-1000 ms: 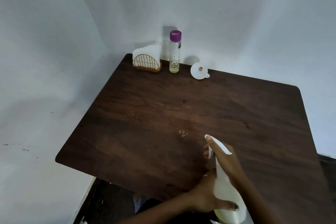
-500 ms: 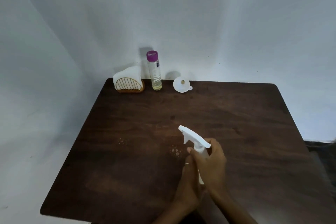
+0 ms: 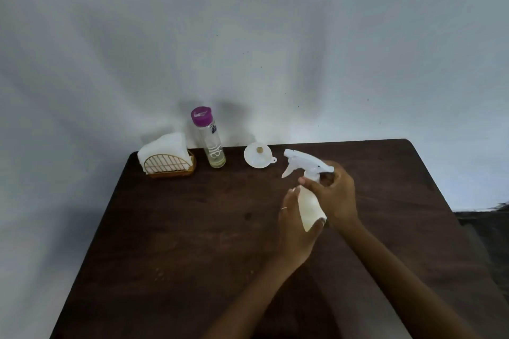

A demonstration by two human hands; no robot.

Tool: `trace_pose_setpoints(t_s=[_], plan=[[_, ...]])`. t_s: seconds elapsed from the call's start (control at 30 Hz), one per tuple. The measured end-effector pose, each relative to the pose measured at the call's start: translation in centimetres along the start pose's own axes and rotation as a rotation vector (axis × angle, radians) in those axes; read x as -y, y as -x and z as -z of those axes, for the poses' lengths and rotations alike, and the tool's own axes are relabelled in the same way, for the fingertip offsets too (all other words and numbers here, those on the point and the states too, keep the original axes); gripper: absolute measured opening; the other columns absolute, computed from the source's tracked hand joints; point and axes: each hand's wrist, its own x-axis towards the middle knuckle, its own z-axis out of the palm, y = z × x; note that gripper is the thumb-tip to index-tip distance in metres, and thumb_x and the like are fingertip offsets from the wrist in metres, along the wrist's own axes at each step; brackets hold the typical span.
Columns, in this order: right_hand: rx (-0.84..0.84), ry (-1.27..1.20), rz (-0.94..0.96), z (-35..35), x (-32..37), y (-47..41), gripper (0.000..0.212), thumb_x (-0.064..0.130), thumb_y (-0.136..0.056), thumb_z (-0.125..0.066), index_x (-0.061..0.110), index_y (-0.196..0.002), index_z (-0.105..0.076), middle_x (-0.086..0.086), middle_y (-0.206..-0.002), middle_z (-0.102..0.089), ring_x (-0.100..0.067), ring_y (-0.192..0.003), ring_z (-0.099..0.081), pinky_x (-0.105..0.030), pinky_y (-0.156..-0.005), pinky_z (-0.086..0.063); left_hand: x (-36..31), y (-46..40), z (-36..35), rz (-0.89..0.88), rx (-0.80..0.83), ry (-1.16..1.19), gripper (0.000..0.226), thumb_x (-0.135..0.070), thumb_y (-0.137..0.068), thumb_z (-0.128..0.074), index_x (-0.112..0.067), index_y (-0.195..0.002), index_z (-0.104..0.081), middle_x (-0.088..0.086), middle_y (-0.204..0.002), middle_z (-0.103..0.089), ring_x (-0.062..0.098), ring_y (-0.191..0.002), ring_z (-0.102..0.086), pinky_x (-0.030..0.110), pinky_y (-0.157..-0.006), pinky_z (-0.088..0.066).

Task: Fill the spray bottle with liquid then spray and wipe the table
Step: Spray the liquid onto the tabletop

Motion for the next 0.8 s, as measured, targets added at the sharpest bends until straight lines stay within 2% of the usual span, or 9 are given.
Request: trace_pose_setpoints(t_s=[0.07,0.13,0.2,0.37,0.47,0.57,0.67,0.8], plan=[[0.023,0.022,0.005,-0.1,-0.5,-3.5,0.034,0.011,-0.072,-0.081,0.018,-0.096,-0.058,0.016,-0.085,-0.061,-0.002,-0.078,-0.060,-0.008,-0.065,-0.048,-0.3,-3.2,-0.4,-0.014,0.014,-0.013,0.083,-0.041,-0.088,-0.063,-0.020,-0.152,-0.013,-0.001,-0.159,-0.017,0.015,-0.143,-0.025,0.021,-0.109,-0.022],[0.059,0.044,0.011,-0.2,-1.2,-6.6,0.031,0.011,-0.072,-0.080,0.015,-0.095,-0.059,0.011,-0.084,-0.062,-0.005,-0.078,-0.060,-0.012,-0.066,-0.048,-0.3,-6.1,-0.8,-0.024,0.049,-0.030,0.085,-0.037,-0.089,-0.062,-0.018,-0.153,-0.009,0.001,-0.161,-0.012,0.018,-0.143,-0.025,0.026,-0.112,-0.025],[0.078,0.074,0.025,-0.4,-2.1,-9.7,0.032,0.011,-0.072,-0.080,0.010,-0.096,-0.060,0.005,-0.086,-0.062,-0.009,-0.077,-0.060,-0.008,-0.064,-0.047,-0.2,-8.9,-1.3,-0.032,0.071,-0.060,0.087,-0.037,-0.089,-0.061,-0.018,-0.153,-0.004,0.002,-0.162,-0.006,0.021,-0.144,-0.022,0.032,-0.115,-0.026],[0.085,0.056,0.030,-1.1,-4.0,-14.9,0.032,0.005,-0.070,-0.081,0.009,-0.093,-0.058,-0.003,-0.087,-0.063,-0.011,-0.076,-0.059,-0.006,-0.067,-0.047,0.2,-13.9,-2.4,-0.017,0.101,-0.084,0.092,-0.036,-0.091,-0.060,-0.018,-0.152,0.006,0.005,-0.162,0.008,0.023,-0.149,-0.005,0.037,-0.120,-0.016],[0.109,-0.008,0.005,-1.5,-4.8,-16.5,0.035,0.002,-0.070,-0.080,0.008,-0.097,-0.057,-0.006,-0.092,-0.065,-0.015,-0.084,-0.063,-0.015,-0.077,-0.051,0.5,-15.5,-3.0,-0.005,0.109,-0.085,0.095,-0.037,-0.092,-0.058,-0.017,-0.151,0.013,0.005,-0.160,0.017,0.025,-0.149,0.008,0.040,-0.121,-0.011],[0.118,-0.008,0.013,-1.9,-5.1,-17.4,0.035,0.002,-0.070,-0.080,0.008,-0.094,-0.055,-0.001,-0.086,-0.063,-0.014,-0.081,-0.061,-0.016,-0.077,-0.051,0.5,-16.3,-3.4,0.015,0.117,-0.095,0.097,-0.038,-0.092,-0.057,-0.017,-0.149,0.019,0.004,-0.159,0.024,0.027,-0.147,0.016,0.040,-0.118,-0.011],[0.123,-0.032,0.010,-1.8,-5.2,-17.4,0.035,0.000,-0.070,-0.079,0.009,-0.094,-0.055,0.000,-0.085,-0.062,-0.015,-0.081,-0.061,-0.020,-0.078,-0.051,0.5,-16.4,-3.5,0.026,0.133,-0.103,0.098,-0.038,-0.093,-0.056,-0.018,-0.148,0.022,0.003,-0.157,0.027,0.027,-0.147,0.018,0.040,-0.118,-0.012],[0.114,-0.037,-0.008,-1.5,-5.5,-16.9,0.039,0.003,-0.070,-0.080,0.007,-0.102,-0.057,-0.004,-0.095,-0.065,-0.020,-0.093,-0.064,-0.025,-0.086,-0.053,0.7,-16.0,-3.1,0.023,0.151,-0.145,0.097,-0.039,-0.093,-0.055,-0.018,-0.149,0.021,0.003,-0.157,0.027,0.024,-0.148,0.014,0.039,-0.118,-0.014]])
